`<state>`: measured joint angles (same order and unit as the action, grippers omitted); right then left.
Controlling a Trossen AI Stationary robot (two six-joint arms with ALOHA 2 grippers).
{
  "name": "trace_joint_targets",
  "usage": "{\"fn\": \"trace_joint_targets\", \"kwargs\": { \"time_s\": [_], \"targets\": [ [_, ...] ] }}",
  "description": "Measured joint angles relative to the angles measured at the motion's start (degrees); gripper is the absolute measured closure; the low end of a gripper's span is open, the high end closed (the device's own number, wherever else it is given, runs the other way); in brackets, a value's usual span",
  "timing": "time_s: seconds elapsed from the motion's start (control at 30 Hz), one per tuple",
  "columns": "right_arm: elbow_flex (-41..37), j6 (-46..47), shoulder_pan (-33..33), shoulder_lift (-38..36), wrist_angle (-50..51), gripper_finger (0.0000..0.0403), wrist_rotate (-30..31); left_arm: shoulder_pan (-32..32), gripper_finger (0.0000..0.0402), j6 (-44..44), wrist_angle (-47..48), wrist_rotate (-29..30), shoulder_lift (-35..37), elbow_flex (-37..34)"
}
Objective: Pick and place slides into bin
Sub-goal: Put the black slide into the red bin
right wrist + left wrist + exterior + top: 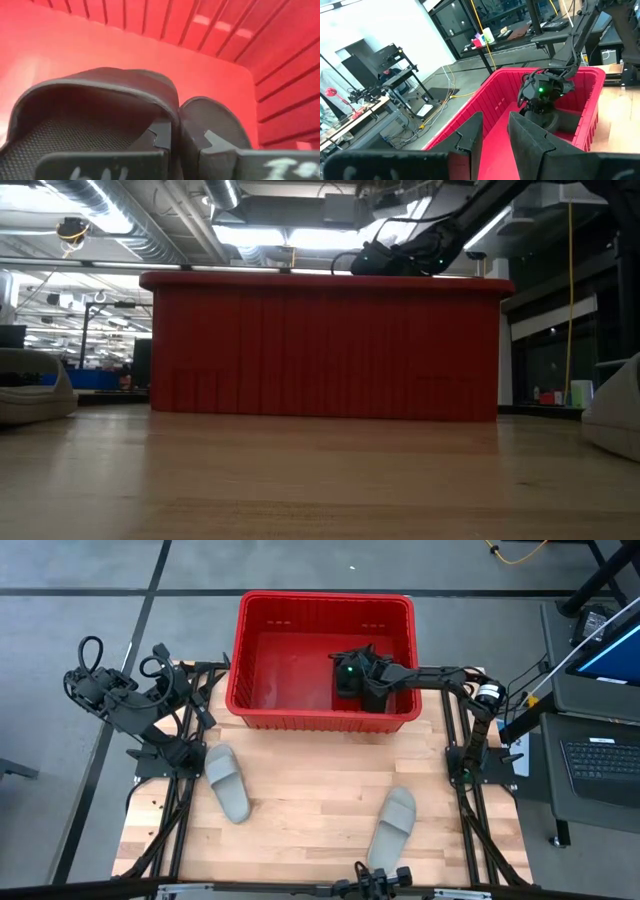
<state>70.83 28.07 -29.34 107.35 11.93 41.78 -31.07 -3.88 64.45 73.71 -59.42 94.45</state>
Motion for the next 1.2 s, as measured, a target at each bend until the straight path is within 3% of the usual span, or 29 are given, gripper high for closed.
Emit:
{"fn": "trace_joint_targets", "kwargs": {
  "time_s": [0.13,1.2],
  "targets": [
    [0.00,0.16,-0.03,0.02,-0.09,0.0387,-2.78,-0.01,0.0313,0.08,0.00,0.02,0.00,0.00],
    [0.00,0.25,-1.52,0.02,-0.41,0.0387,-3.06,-0.02,0.0313,0.15,0.02,0.00,0.00,0.00]
  ]
}}
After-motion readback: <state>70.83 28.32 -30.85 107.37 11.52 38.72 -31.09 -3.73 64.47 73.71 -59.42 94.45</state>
